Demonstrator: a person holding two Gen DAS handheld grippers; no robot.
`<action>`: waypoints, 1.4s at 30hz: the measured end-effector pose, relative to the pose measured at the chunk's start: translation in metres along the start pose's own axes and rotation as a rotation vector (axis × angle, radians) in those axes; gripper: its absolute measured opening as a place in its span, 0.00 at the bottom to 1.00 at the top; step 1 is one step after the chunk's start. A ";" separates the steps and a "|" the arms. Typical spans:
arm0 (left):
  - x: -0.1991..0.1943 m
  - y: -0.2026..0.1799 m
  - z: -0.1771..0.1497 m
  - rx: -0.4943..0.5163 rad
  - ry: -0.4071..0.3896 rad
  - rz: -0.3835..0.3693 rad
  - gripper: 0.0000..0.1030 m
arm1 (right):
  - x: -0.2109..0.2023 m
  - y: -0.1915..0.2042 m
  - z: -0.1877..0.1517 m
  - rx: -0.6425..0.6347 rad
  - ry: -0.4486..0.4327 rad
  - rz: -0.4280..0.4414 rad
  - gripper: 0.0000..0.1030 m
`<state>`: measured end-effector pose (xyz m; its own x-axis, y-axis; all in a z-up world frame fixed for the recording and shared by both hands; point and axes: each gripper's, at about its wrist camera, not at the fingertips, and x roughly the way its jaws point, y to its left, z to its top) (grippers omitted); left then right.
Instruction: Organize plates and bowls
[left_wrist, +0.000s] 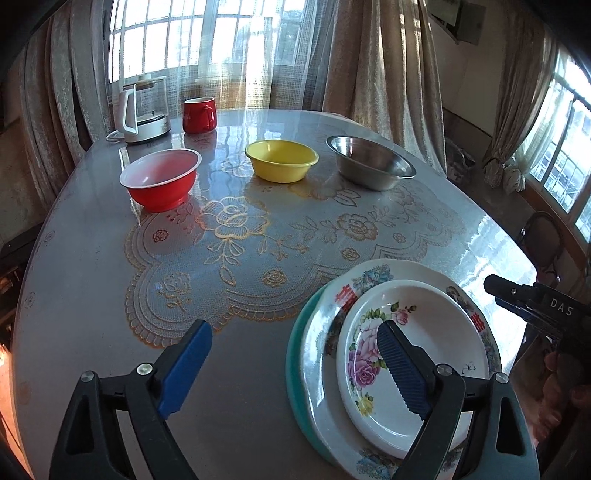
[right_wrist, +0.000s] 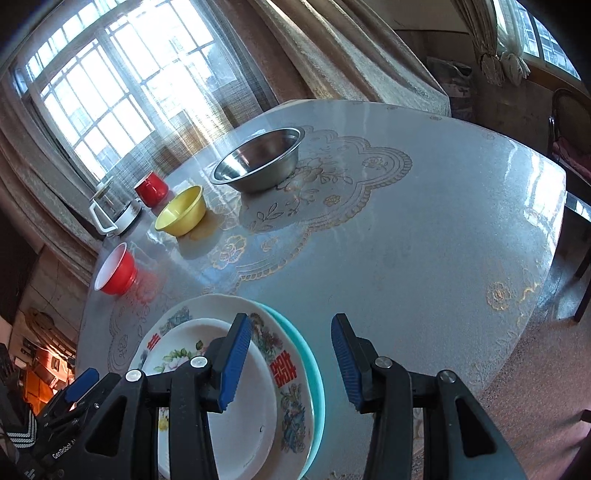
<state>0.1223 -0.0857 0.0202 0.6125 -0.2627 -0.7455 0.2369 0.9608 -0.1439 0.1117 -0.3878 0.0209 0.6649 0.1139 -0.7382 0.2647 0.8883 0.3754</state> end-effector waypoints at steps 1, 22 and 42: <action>0.002 0.003 0.002 -0.006 0.003 0.006 0.89 | 0.003 -0.001 0.005 0.002 0.003 -0.003 0.45; 0.059 0.017 0.077 -0.028 0.051 0.034 0.89 | 0.094 -0.007 0.125 -0.032 0.054 0.006 0.56; 0.116 -0.026 0.148 0.056 0.075 -0.041 0.89 | 0.188 -0.041 0.184 0.240 0.085 0.181 0.48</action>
<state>0.2988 -0.1542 0.0340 0.5435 -0.2926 -0.7868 0.3036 0.9423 -0.1407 0.3541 -0.4850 -0.0307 0.6581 0.3062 -0.6879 0.3116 0.7209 0.6191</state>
